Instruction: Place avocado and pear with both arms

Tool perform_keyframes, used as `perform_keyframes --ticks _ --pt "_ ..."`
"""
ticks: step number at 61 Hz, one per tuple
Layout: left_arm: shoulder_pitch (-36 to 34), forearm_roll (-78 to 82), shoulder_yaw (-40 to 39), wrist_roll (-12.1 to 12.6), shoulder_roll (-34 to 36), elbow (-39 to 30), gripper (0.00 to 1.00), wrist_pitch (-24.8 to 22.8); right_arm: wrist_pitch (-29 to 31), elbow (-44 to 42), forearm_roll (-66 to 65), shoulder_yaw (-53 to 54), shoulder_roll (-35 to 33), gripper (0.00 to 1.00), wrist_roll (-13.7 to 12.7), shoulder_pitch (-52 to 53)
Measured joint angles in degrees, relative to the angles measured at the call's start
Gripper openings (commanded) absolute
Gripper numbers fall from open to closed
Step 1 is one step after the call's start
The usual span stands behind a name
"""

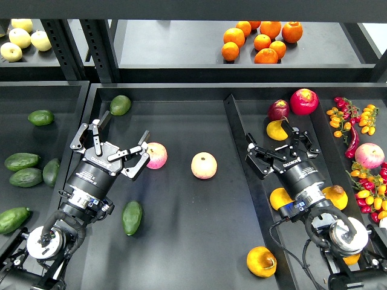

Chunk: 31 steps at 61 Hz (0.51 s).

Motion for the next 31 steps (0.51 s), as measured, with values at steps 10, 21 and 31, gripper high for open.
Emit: perform_keyframes --ticks 10,21,31 --pt "0.1 -0.1 -0.1 0.5 0.0 -0.6 0.99 0.0 0.2 0.1 0.0 -0.1 0.0 1.00 0.0 0.0" --pt "0.3 0.0 -0.2 0.6 0.0 -0.5 0.99 0.0 0.3 0.1 0.0 -0.3 0.0 1.00 -0.1 0.0" --pt "0.3 0.0 -0.3 0.5 0.0 -0.3 0.99 0.0 0.3 0.1 0.0 -0.7 0.0 1.00 -0.1 0.0"
